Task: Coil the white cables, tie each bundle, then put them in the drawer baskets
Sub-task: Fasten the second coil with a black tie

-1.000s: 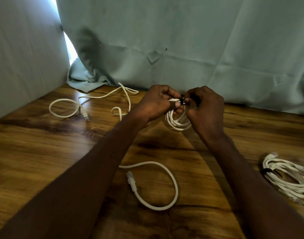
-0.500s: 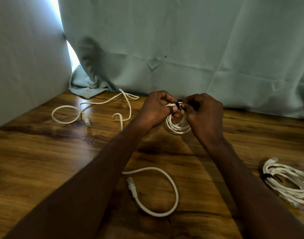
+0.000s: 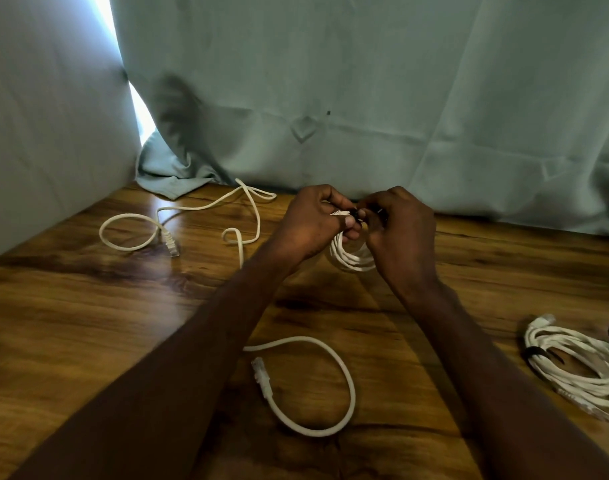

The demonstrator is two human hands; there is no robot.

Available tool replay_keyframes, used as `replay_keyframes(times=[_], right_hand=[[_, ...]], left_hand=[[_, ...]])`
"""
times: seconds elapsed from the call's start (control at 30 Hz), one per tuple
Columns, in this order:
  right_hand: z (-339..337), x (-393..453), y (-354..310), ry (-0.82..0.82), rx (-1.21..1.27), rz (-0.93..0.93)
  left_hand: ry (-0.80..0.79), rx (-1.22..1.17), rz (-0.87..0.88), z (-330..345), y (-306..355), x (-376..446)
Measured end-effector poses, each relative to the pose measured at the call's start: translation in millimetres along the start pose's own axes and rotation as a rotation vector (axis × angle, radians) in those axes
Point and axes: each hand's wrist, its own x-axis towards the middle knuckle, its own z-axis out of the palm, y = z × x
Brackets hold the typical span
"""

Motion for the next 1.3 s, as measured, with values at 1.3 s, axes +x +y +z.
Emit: replay_keyframes(times=[1.3], right_hand=[[-7, 3, 15, -0.109, 0.109, -0.111]], left_hand=[[-0.077, -0.090, -0.171, -11, 15, -6]])
